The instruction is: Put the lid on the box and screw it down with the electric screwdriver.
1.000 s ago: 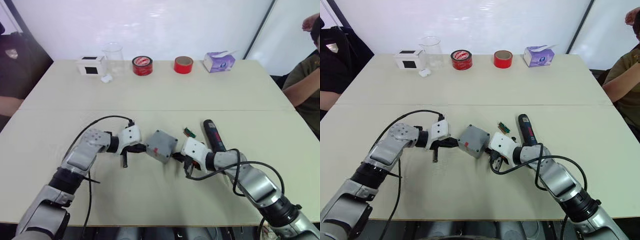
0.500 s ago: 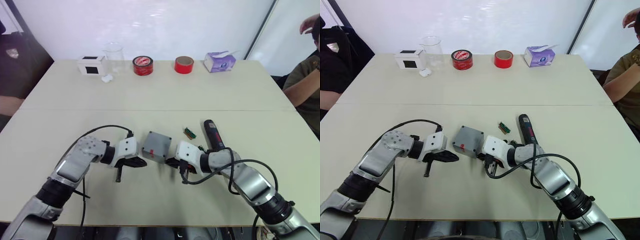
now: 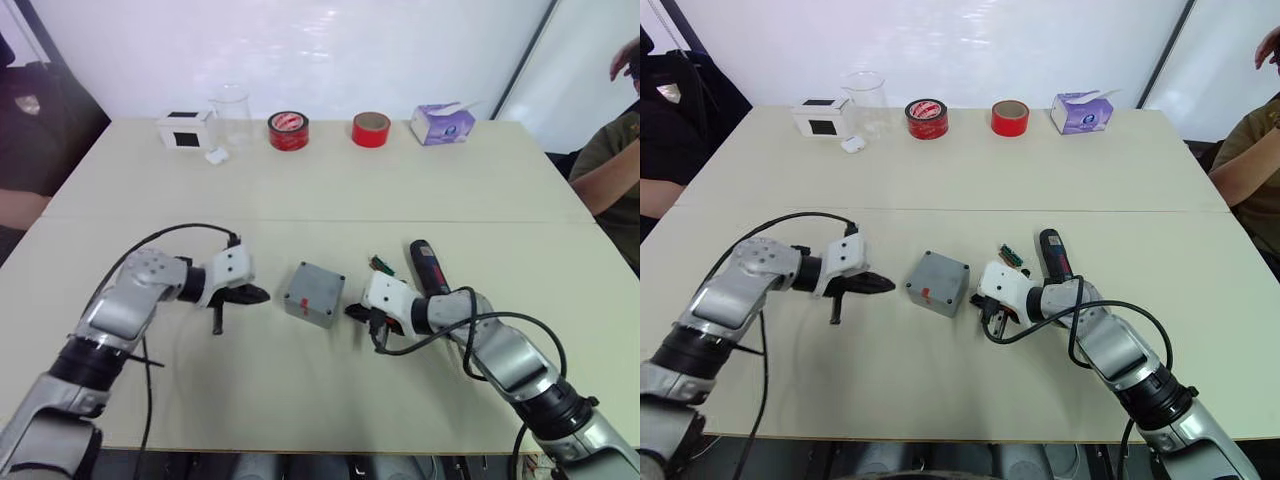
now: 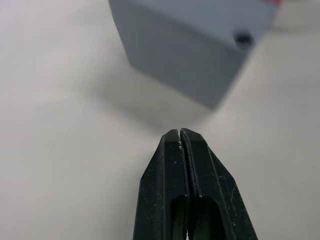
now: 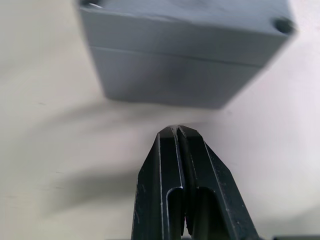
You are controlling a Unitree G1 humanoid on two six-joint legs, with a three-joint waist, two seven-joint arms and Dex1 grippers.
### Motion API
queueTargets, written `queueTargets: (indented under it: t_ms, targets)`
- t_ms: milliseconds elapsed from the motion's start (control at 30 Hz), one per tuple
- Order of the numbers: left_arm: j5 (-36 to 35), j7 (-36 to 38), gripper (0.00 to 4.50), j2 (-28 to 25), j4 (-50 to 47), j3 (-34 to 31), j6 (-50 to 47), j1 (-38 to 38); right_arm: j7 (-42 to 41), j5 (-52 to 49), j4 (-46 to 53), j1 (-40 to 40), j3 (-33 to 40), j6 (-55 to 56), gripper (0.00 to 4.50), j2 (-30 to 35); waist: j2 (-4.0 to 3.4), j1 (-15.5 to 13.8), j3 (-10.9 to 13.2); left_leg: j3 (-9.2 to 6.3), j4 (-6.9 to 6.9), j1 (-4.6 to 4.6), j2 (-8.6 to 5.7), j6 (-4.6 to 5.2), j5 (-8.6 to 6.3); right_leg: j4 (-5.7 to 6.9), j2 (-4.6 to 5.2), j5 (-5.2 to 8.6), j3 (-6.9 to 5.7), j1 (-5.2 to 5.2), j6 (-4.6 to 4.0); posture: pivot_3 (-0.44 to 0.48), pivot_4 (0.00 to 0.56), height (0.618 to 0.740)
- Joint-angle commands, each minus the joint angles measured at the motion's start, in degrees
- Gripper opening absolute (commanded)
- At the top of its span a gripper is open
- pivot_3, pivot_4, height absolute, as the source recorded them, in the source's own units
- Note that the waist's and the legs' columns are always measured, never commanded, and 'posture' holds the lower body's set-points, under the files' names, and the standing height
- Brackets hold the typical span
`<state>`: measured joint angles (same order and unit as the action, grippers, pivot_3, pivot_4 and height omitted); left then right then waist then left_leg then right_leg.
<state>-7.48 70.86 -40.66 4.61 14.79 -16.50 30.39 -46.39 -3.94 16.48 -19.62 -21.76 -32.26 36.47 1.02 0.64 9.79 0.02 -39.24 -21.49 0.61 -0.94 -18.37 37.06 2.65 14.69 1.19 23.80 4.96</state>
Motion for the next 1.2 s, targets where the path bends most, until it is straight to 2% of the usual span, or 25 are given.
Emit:
queueTargets:
  t_ms: [33, 400, 867, 1200]
  targets:
    - [0.8, 0.6, 0.0, 2.2, 1.2, 1.7, 1.5, 2.5, -0.1, 0.5, 0.4, -0.9, 0.8, 1.0, 0.05, -0.4, 0.0, 0.1, 0.0, 0.0, 0.0, 0.0, 0.0, 0.0, 0.0, 0.0, 0.0, 0.0, 0.0, 0.0, 0.0, 0.0, 0.15, 0.739]
    - [0.4, 6.5, 0.0, 2.6, -0.2, 4.5, 1.2, 2.9, -2.6, -0.5, 1.6, -4.6, -2.7, -4.3, 0.05, -4.4, -0.01, 0.1, 0.0, 0.0, 0.0, 0.0, 0.05, 0.0, 0.0, 0.07, -0.04, 0.0, 0.03, 0.07, -0.01, 0.0, 0.15, 0.739]
    - [-0.1, 7.2, 0.0, 0.7, -7.9, 4.3, -2.5, -1.1, -7.2, -1.6, 3.9, -4.7, -4.4, -6.8, 0.05, -4.7, -0.01, 0.2, 0.0, 0.0, 0.01, 0.0, 0.11, 0.0, 0.0, 0.05, -0.06, 0.01, 0.03, 0.07, -0.01, 0.0, 0.15, 0.739]
    - [1.1, 7.1, 0.0, -0.6, -6.2, 4.0, -0.7, -2.3, -8.5, 0.6, 4.1, -5.4, -5.9, -5.7, 0.05, -3.1, -0.01, 0.3, 0.0, 0.0, 0.01, 0.0, 0.11, 0.0, 0.0, 0.05, -0.06, 0.01, 0.03, 0.07, -0.01, 0.0, 0.15, 0.739]
